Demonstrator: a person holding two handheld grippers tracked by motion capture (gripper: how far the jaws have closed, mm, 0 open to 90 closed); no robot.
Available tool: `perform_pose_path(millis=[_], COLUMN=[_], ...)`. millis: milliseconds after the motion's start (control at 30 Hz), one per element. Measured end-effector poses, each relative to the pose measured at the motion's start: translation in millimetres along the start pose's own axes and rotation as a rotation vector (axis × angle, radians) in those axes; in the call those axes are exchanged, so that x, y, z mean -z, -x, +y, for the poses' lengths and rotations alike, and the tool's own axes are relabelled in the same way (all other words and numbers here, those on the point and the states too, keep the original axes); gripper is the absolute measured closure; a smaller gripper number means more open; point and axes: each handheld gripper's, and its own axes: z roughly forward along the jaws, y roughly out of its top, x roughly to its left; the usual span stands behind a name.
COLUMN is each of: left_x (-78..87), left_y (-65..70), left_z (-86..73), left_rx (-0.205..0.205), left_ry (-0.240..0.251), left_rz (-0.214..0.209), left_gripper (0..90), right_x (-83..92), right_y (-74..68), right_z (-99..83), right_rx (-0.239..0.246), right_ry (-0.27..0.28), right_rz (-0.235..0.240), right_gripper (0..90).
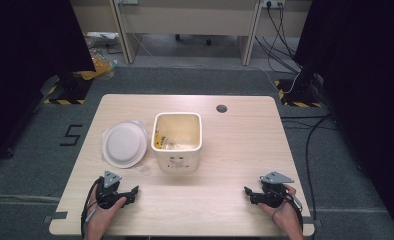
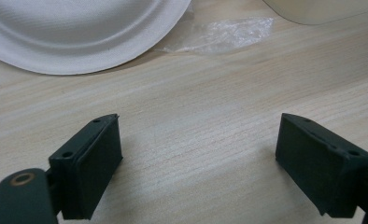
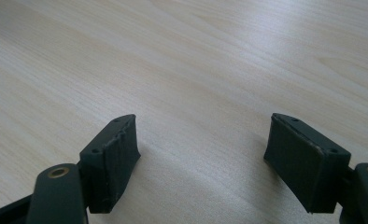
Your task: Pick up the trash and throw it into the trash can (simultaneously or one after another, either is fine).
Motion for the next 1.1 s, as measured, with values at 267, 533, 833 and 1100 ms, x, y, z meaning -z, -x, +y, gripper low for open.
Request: perform_pose_path(millis=[267, 533, 833, 1100], left_x=[-0.4, -1.2, -10.0, -10.8], left_y=[-3.5, -9.6, -12.9, -29.5], left_z=[2.2, 17.2, 43.2, 65.5], left_rx=[0.013, 0.01, -0.013, 0.032], left_ry=[0.032, 0.071, 0.091, 0.095], left_rz=[-0.005, 0.004, 0.002, -0.006], left_gripper=[18.6, 24.3, 34.0, 30.0], right_x=[-0.1, 0.3, 0.0, 0.1], right_y=[0.5, 2.0, 2.0, 2.7], right_z=[0.2, 0.3, 0.5, 0.5], right_rx=[-0.004, -0.016, -0.019, -0.024], right_ry=[-0.001, 0.001, 0.001, 0.003], right_rz=[0.003, 0.01, 0.009, 0.014], right_gripper=[25.0, 25.1, 25.0, 25.1])
